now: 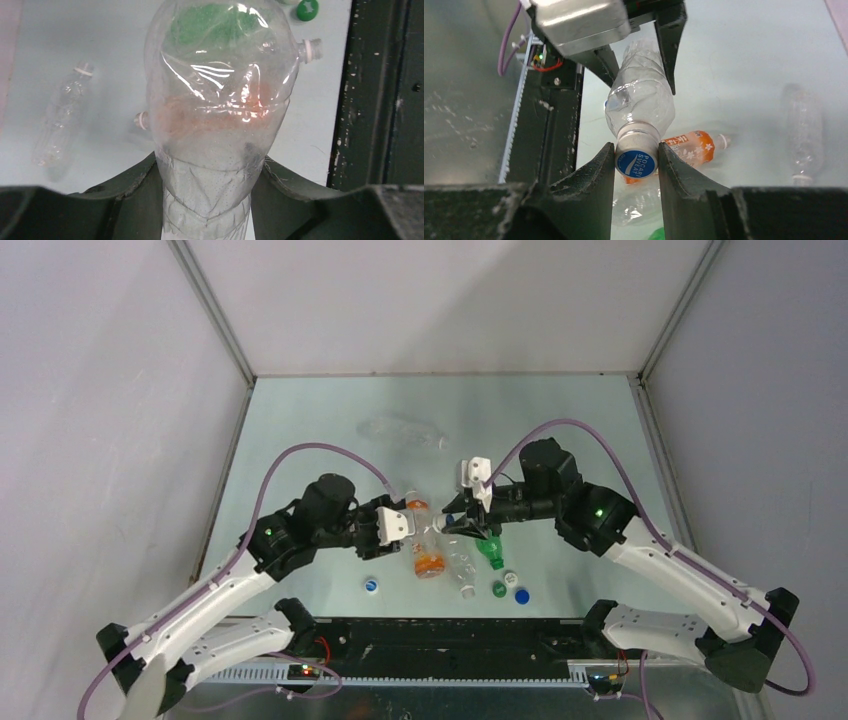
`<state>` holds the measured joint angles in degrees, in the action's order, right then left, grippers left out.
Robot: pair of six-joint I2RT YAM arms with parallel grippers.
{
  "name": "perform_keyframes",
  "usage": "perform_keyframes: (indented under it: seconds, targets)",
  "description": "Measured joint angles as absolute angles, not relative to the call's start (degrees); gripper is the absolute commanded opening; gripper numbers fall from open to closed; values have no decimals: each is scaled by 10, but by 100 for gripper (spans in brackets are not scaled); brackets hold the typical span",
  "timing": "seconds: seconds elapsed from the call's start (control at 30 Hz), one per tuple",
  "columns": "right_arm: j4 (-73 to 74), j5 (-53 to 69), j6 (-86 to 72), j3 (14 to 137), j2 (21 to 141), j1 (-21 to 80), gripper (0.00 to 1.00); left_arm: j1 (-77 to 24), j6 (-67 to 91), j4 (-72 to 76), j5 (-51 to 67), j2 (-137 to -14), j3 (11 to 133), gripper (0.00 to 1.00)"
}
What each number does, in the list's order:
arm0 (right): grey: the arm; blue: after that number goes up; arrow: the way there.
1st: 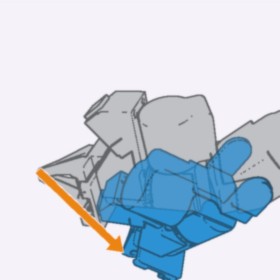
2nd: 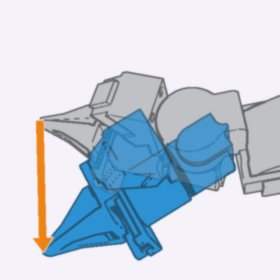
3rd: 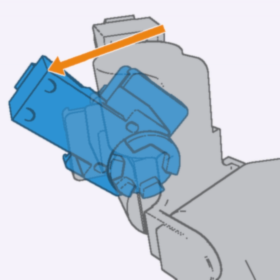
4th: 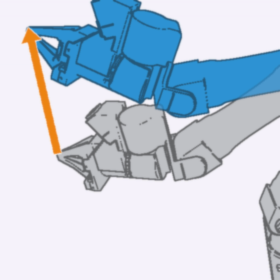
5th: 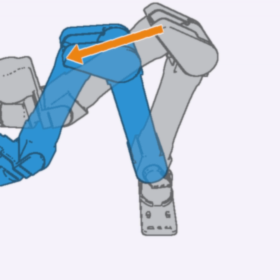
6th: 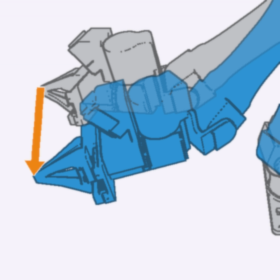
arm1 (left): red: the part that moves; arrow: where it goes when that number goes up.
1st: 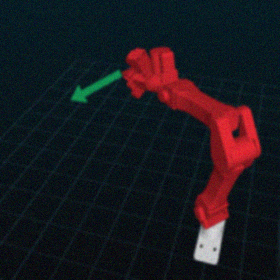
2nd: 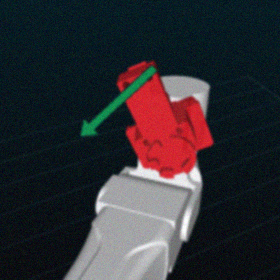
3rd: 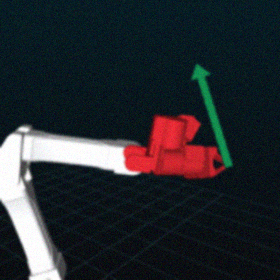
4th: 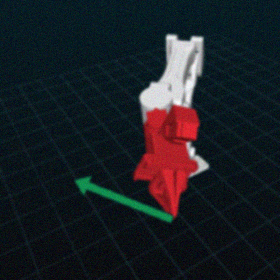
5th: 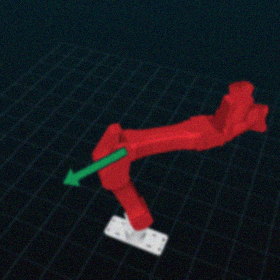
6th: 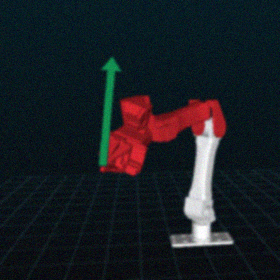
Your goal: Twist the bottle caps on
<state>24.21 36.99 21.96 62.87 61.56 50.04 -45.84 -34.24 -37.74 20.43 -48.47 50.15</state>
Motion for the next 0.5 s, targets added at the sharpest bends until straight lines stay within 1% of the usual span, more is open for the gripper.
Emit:
perform_keyframes:
  seconds: [0.3,0.5]
  targets:
    - [204,267,-19,632,623,498,1,-469,-340,-304,135,-467,468,0]
    - [235,180,-233,662,648,490,3,-483,-340,-242,74,-465,437,0]
